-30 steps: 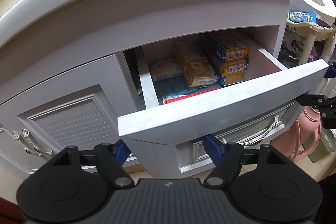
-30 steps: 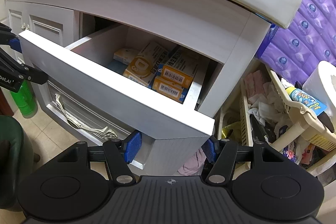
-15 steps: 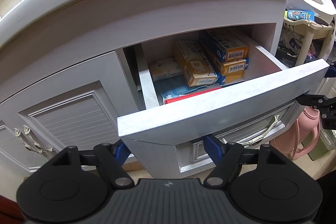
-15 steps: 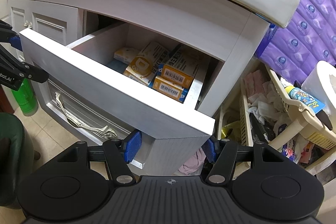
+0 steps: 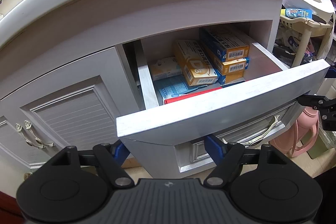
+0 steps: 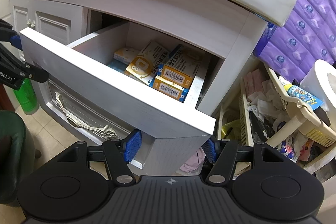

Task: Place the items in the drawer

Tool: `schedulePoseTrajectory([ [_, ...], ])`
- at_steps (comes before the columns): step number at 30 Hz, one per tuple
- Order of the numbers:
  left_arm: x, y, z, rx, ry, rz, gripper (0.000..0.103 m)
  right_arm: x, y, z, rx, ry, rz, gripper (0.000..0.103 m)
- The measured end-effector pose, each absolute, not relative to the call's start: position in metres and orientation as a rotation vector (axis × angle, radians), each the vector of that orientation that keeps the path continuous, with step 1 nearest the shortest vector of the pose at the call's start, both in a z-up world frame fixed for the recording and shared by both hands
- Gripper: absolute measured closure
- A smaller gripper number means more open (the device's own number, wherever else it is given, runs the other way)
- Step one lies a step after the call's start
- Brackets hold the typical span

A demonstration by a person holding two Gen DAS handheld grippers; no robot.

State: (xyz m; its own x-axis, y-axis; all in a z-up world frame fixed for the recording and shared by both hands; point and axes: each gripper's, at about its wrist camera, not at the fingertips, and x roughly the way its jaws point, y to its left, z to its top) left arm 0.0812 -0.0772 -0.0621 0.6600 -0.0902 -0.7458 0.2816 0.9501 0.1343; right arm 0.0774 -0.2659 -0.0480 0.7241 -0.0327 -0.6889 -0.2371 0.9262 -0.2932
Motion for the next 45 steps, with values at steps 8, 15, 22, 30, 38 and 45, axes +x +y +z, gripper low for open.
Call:
schedulePoseTrajectory([
  [8,0.083,-0.077,-0.063,0.245,0.827,-0.209,0.014,0.077,-0.269,-0.047,-0.322,0.75,0.115,0.039],
  [15,0.084,-0.078,-0.064,0.242,0.825,-0.204,0.014,0.077,-0.271,-0.048,-0.286,0.74,0.108,0.039],
  [22,0.079,-0.078,-0.064,0.247,0.833,-0.2,0.014,0.068,-0.27,-0.047,-0.273,0.747,0.096,0.04],
  [30,0.069,-0.078,-0.064,0.243,0.832,-0.197,0.012,0.057,-0.266,-0.046,-0.277,0.744,0.089,0.04],
  [38,0.056,-0.082,-0.066,0.232,0.837,-0.183,0.012,0.044,-0.266,-0.046,-0.278,0.747,0.095,0.04],
  [45,0.049,-0.083,-0.067,0.233,0.837,-0.176,0.011,0.038,-0.267,-0.046,-0.278,0.744,0.096,0.04],
])
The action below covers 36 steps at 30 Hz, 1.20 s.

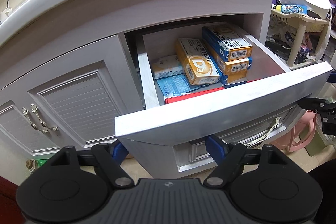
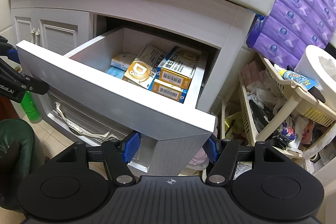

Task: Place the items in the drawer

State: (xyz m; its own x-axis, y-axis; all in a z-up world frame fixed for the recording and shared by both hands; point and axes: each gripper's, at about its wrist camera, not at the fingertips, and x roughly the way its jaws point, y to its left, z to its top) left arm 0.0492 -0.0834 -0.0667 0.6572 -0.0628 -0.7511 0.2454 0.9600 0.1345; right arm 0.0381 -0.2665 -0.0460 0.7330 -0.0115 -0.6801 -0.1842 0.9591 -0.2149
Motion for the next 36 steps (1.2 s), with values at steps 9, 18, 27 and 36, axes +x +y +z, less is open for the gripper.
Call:
schedulePoseTrajectory([
  [9,0.0455,-0.0849,-0.0675,0.236,0.827,-0.162,0.011,0.0371,-0.2672,-0.0468,-0.274,0.741,0.095,0.04],
  [18,0.0446,-0.0851,-0.0685,0.236,0.828,-0.16,0.011,0.0355,-0.2678,-0.0461,-0.256,0.75,0.088,0.04],
  [27,0.0463,-0.0851,-0.0689,0.235,0.838,-0.16,0.01,0.0373,-0.268,-0.0435,-0.242,0.771,0.083,0.04],
  [36,0.047,-0.0857,-0.0684,0.23,0.85,-0.156,0.009,0.0388,-0.2651,-0.0436,-0.256,0.781,0.07,0.039],
])
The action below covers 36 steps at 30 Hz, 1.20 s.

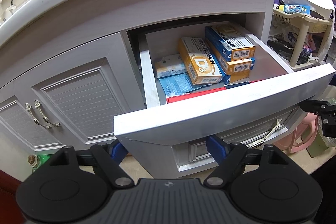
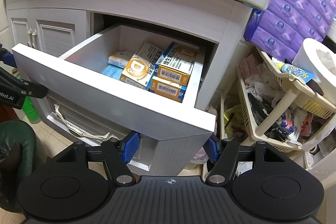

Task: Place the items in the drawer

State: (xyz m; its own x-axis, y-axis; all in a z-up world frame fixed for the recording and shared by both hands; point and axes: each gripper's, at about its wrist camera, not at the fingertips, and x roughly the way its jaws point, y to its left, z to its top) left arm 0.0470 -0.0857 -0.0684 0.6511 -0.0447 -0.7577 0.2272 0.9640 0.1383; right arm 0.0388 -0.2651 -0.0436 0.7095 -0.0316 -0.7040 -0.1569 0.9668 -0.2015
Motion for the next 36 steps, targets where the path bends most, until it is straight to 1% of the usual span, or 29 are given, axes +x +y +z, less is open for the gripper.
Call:
schedulePoseTrajectory([
  [9,0.0463,-0.0857,-0.0687,0.23,0.845,-0.157,0.008,0.0383,-0.2642,-0.0442,-0.255,0.78,0.07,0.039],
  [14,0.0483,-0.0873,-0.0686,0.224,0.853,-0.151,0.005,0.0385,-0.2666,-0.0436,-0.249,0.778,0.076,0.039],
  [36,0.0425,-0.0837,-0.0688,0.229,0.845,-0.161,0.005,0.0298,-0.2628,-0.0447,-0.251,0.771,0.066,0.038],
])
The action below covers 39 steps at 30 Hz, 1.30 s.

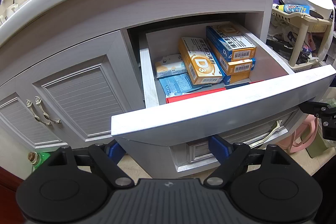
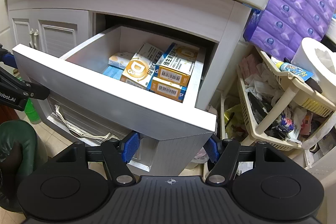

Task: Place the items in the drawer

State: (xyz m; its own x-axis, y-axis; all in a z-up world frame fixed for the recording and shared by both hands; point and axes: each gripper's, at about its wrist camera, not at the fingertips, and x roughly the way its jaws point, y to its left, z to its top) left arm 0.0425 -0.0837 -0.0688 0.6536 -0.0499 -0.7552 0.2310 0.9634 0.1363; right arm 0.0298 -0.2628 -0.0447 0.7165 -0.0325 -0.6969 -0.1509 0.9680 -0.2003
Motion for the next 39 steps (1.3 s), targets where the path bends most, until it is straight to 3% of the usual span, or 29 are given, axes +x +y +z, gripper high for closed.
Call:
schedulePoseTrajectory([
  [39,0.0347,-0.0781,-0.0665,0.229,0.848,-0.173,0.005,0.0198,-0.2605,-0.0446,-0.26,0.772,0.066,0.038],
])
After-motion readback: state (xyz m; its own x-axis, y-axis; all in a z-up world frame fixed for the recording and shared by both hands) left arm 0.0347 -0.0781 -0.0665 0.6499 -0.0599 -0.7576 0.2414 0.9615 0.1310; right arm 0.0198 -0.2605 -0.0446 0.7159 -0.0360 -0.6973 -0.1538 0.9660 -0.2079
